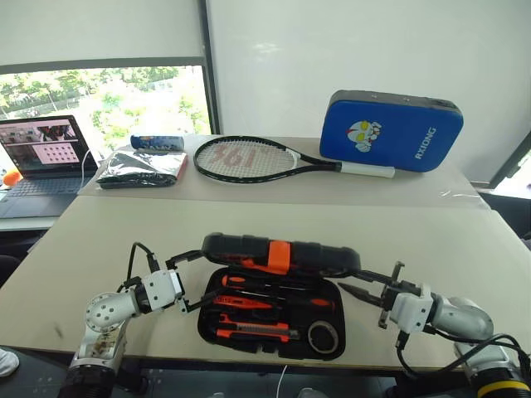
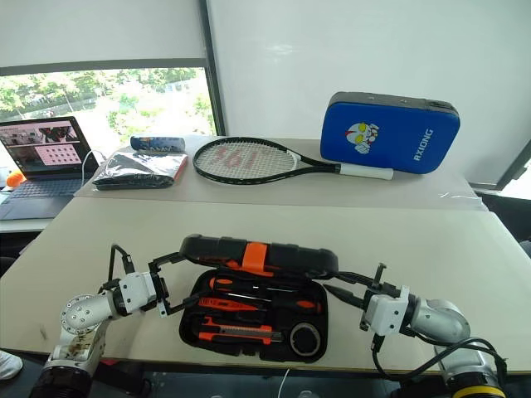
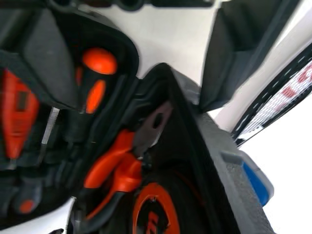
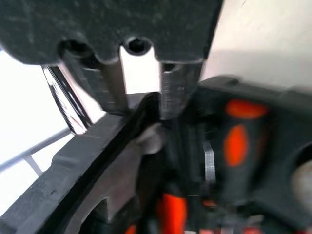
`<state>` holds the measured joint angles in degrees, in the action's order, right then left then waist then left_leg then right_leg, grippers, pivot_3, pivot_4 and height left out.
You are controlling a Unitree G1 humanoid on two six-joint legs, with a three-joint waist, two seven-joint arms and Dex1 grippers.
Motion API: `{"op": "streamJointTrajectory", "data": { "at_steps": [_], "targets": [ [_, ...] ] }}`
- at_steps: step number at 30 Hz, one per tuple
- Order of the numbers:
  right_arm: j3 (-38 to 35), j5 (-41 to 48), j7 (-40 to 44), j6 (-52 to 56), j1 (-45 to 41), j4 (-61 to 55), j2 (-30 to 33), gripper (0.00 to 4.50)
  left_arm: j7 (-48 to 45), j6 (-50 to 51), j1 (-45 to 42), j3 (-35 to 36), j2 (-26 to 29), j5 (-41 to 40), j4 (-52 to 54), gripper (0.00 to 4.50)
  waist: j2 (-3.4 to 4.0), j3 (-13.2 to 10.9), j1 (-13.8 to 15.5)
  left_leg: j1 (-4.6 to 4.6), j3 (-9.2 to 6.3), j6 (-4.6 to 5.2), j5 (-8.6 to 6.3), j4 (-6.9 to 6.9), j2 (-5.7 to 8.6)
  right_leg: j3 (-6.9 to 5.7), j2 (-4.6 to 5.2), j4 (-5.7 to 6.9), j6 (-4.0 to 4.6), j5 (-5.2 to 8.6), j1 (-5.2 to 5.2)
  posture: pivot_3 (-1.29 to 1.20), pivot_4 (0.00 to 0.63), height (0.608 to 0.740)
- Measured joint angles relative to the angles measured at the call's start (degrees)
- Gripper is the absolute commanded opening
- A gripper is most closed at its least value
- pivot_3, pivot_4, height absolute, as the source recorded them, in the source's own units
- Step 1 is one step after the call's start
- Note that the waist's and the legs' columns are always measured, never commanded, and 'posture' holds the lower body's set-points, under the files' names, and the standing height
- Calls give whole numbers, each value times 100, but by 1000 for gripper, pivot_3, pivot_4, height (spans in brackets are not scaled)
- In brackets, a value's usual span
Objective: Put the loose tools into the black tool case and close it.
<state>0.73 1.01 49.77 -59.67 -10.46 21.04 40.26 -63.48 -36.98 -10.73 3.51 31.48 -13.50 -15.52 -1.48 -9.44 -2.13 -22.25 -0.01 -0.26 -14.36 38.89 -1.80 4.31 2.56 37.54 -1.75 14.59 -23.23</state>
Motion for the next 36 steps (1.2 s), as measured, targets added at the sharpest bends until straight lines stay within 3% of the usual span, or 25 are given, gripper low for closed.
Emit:
{"op": "streamJointTrajectory", "data": {
  "at_steps": [4, 9, 15, 18, 21, 27, 31, 36],
  "targets": [
    [123, -76, -38, -533, -32, 136, 229, 3953, -172, -239, 94, -24, 332, -6, -9, 4500, 0, 0, -19, 10, 2, 0, 0, -1, -1, 4, 1, 1, 0, 0, 8, 0, 150, 740],
    [260, -110, -93, -1030, 52, 346, 645, 3953, -347, -275, 509, 73, 809, -321, 129, 4500, 1, 1, -28, 33, 7, 1, 0, -10, -6, 10, 1, 2, 6, 3, 23, 0, 150, 740],
    [283, -182, -212, -1017, 366, 763, 1121, 3953, -695, 894, 971, 524, 1683, -725, -347, 4500, 0, 0, -44, 40, 15, 1, -1, -11, -9, 14, -3, 10, 11, 9, 20, 0, 150, 740],
    [526, 394, 0, -555, 689, 478, 1357, 3059, -883, 1240, 896, 607, 1803, -803, -597, 4500, 1, 0, -23, 39, 15, 1, -1, -9, -8, 14, -2, 9, 10, 10, 21, 0, 150, 740],
    [698, 939, 246, 24, 1061, -89, 1523, 2130, -988, 1362, 839, 612, 1795, -808, -682, 3771, -1, 0, -12, 30, 13, 2, -1, -9, -9, 13, -2, 9, 10, 10, 17, 0, 150, 740],
    [821, 1483, 515, 1674, 1687, -1662, 1680, 122, -1129, 1877, 900, 365, 1674, -824, 136, 1567, -1, 0, -10, 29, 14, 1, -1, -7, -13, 13, -5, 10, 10, 10, 17, 0, 150, 740],
    [832, 1486, 510, 2612, 1714, -2376, 1627, 0, -1001, 2364, 1000, 108, 1568, -811, 907, 147, -2, 0, -9, 29, 13, 1, -1, -7, -13, 13, -8, 9, 9, 11, 15, 0, 150, 740],
    [915, 1291, 528, 3526, 1376, -2638, 1303, 0, -843, 2944, 1140, -44, 1564, -717, 1398, 26, -5, -2, -21, 28, 14, 1, -1, -6, -13, 13, -12, 7, 6, 12, 12, 0, 150, 740]
  ]
}}
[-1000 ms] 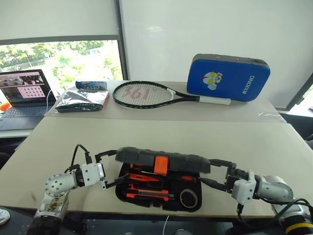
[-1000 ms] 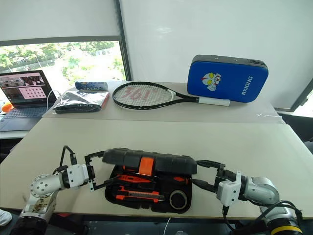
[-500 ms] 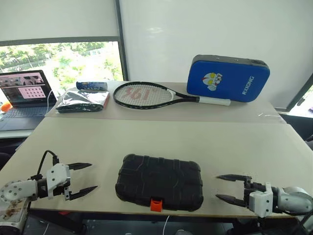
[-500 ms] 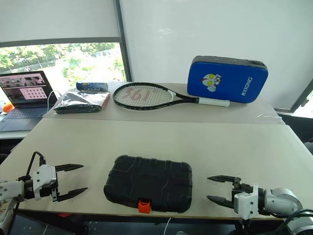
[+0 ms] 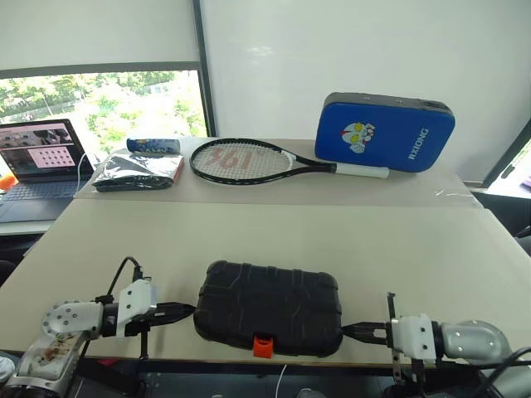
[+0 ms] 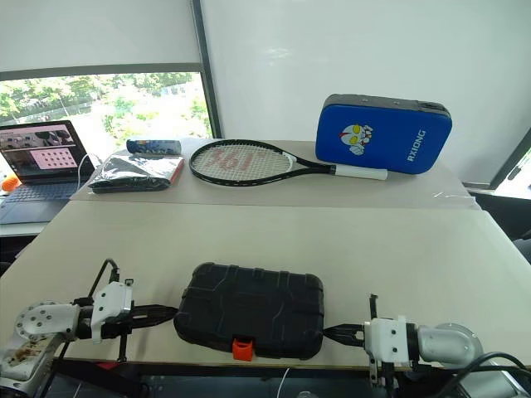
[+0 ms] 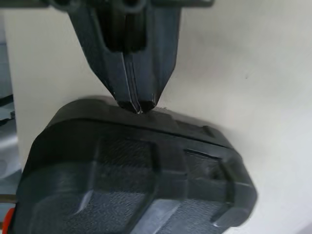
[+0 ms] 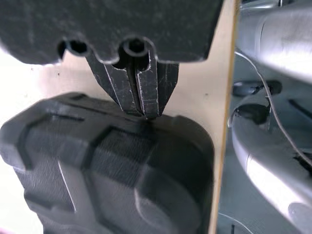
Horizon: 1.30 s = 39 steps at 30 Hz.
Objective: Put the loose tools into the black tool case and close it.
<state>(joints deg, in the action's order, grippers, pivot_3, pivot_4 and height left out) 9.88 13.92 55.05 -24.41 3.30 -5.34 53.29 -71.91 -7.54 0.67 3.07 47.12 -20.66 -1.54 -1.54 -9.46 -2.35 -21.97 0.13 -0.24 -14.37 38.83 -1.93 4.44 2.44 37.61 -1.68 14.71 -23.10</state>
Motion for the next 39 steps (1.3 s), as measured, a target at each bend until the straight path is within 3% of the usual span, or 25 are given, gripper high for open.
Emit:
{"op": "streamJointTrajectory", "data": {
  "at_steps": [8, 17, 21, 26, 29, 31, 35, 39],
  "targets": [
    [-104, -434, -112, 770, -1150, 586, -740, 0, 294, 668, -71, -111, -190, 185, 186, 26, 1, -2, -11, 0, 2, 0, 1, 2, 2, 7, -3, 3, -9, 6, -5, 0, 150, 740],
    [53, -1472, -352, 1410, -2690, 2044, -1295, 0, 761, 897, -449, -538, -983, 535, 181, 26, 1, -3, 94, -22, -4, 0, 1, 3, 10, 1, 4, -2, -1, -1, -15, 0, 150, 740],
    [53, -1533, -273, 1328, -2812, 2279, -1264, 0, 695, 907, -414, -505, -850, 465, 205, 26, 0, -4, 105, -31, -8, 7, -4, -4, 7, -6, 5, -6, 0, -1, -25, 0, 150, 740],
    [-446, -1143, -53, 1353, -2288, 1779, -836, 0, 53, 1507, -128, 101, -193, -413, 372, 26, 1, -4, 122, -37, -9, 12, -7, -7, 3, -13, 8, -8, 1, 1, -30, 0, 150, 740],
    [-837, -531, 390, 1541, -1270, 796, -443, 0, -600, 2200, -78, 371, 489, -948, 416, 26, 1, -4, 155, -30, -16, 14, -8, -7, 2, -25, 8, -12, 3, 8, -17, 0, 150, 740],
    [-917, -205, 589, 1676, -711, 209, -368, 0, -755, 2531, -372, 393, 565, -1166, 450, 26, 3, -6, 168, -26, -17, 14, -8, -1, 4, -27, 9, -6, 0, 10, -10, 0, 150, 740],
    [-876, 145, 444, 2214, 163, -1266, -547, 0, -482, 2851, -1969, 50, -162, -1287, 362, 26, -2, -4, 198, -27, -19, 3, 0, 23, 7, -27, 2, -4, -41, 23, 2, 0, 150, 740],
    [-506, 71, 92, 2596, 345, -1810, -953, 0, -150, 2986, -3067, -693, -1004, -894, 18, 26, -8, -2, 135, -26, -19, 2, 1, 27, 10, -21, -1, -3, -42, 22, 3, 0, 150, 740]
  ]
}}
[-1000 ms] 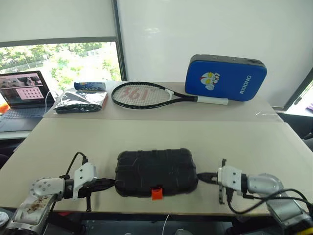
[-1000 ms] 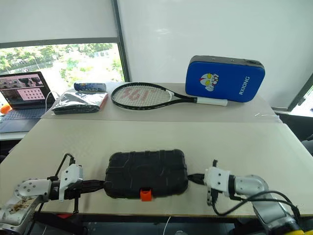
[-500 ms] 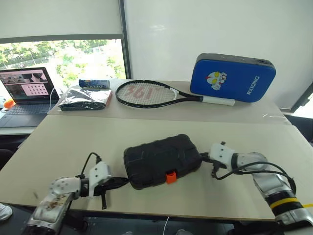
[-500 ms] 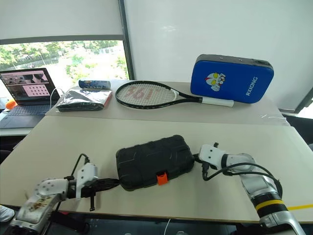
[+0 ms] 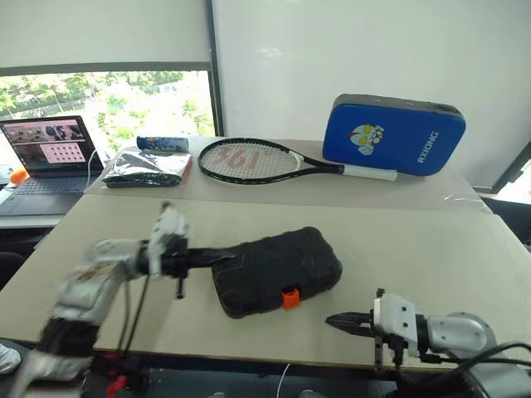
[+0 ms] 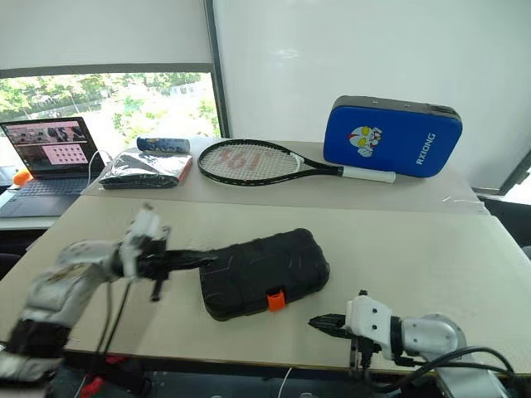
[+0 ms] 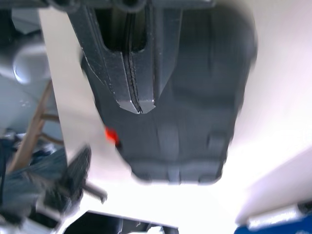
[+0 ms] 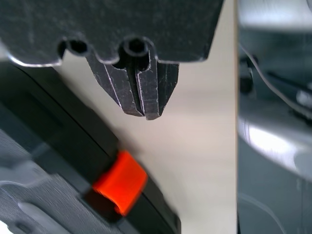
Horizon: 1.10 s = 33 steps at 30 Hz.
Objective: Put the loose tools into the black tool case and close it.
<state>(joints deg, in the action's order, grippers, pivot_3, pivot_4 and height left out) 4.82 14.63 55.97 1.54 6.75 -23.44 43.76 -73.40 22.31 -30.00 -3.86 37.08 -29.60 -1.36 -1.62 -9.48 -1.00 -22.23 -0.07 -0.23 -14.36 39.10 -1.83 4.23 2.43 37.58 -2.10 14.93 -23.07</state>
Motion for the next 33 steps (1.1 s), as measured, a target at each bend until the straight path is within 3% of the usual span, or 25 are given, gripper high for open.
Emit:
{"op": "streamJointTrajectory", "data": {
  "at_steps": [5, 9, 26, 33],
  "targets": [
    [525, -341, -376, 423, -508, -82, -445, 0, 330, -580, -1094, -885, -876, 1100, -1307, 26, -2, -2, -85, -7, -1, 1, -1, -8, 1, 8, -7, -2, 31, -17, -12, 0, 150, 740],
    [742, -543, -492, 615, -932, 8, -610, 0, 435, -1021, -1423, -1298, -1260, 1699, -1940, 26, -3, -2, -62, -13, -4, 5, -3, -12, 2, 5, -6, -9, 31, -16, -12, 0, 150, 740],
    [1221, -837, -490, 827, -1388, 376, -909, 0, 494, -657, -1472, -1442, -1178, 2156, -1769, 26, -2, -1, -63, 9, -5, 6, -4, -11, 2, 6, -5, -1, 9, -4, 1, 0, 150, 740],
    [1222, -964, -506, 814, -1464, 512, -973, 0, 543, -230, -1429, -1447, -1135, 2164, -1686, 26, -3, 3, -116, 63, -6, 6, -3, -13, 1, 5, -6, -3, -4, 5, 56, 0, 150, 740]
  ]
}}
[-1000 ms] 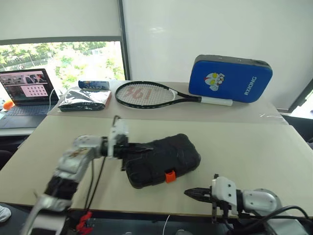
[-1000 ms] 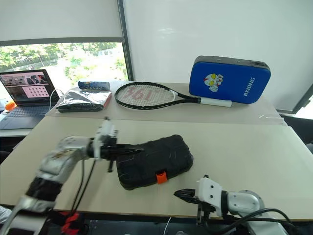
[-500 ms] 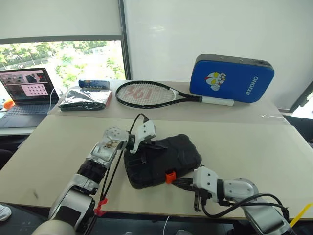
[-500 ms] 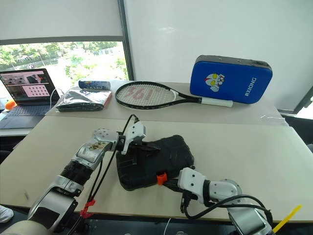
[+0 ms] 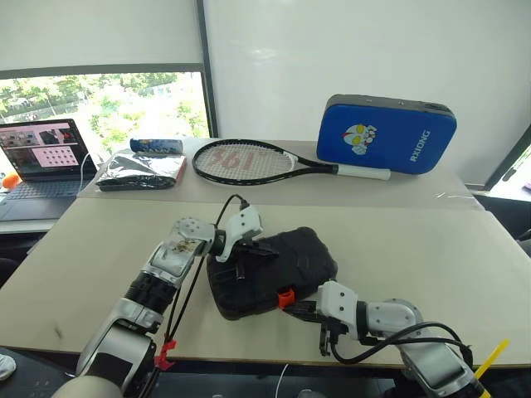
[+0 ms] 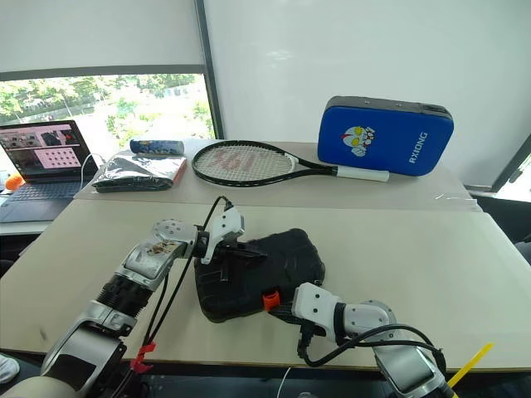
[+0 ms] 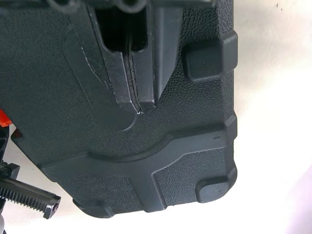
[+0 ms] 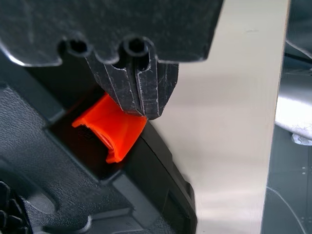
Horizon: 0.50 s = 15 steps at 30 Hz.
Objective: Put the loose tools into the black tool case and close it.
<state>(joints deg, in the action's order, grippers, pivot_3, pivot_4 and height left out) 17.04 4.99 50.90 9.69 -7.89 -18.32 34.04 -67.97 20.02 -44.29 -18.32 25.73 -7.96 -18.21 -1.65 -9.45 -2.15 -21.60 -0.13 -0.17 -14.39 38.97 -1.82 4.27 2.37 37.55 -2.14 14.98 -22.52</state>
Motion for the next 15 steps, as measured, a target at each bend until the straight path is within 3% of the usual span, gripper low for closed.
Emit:
{"op": "streamJointTrajectory", "data": {
  "at_steps": [15],
  "targets": [
    [41, -261, -107, 9, -53, 407, -446, 0, 157, 371, 38, 0, 3, 8, 100, 26, -11, 14, -30, 39, 0, -1, 0, -2, -1, 4, -2, 0, 0, 3, 31, 0, 150, 740]
  ]
}}
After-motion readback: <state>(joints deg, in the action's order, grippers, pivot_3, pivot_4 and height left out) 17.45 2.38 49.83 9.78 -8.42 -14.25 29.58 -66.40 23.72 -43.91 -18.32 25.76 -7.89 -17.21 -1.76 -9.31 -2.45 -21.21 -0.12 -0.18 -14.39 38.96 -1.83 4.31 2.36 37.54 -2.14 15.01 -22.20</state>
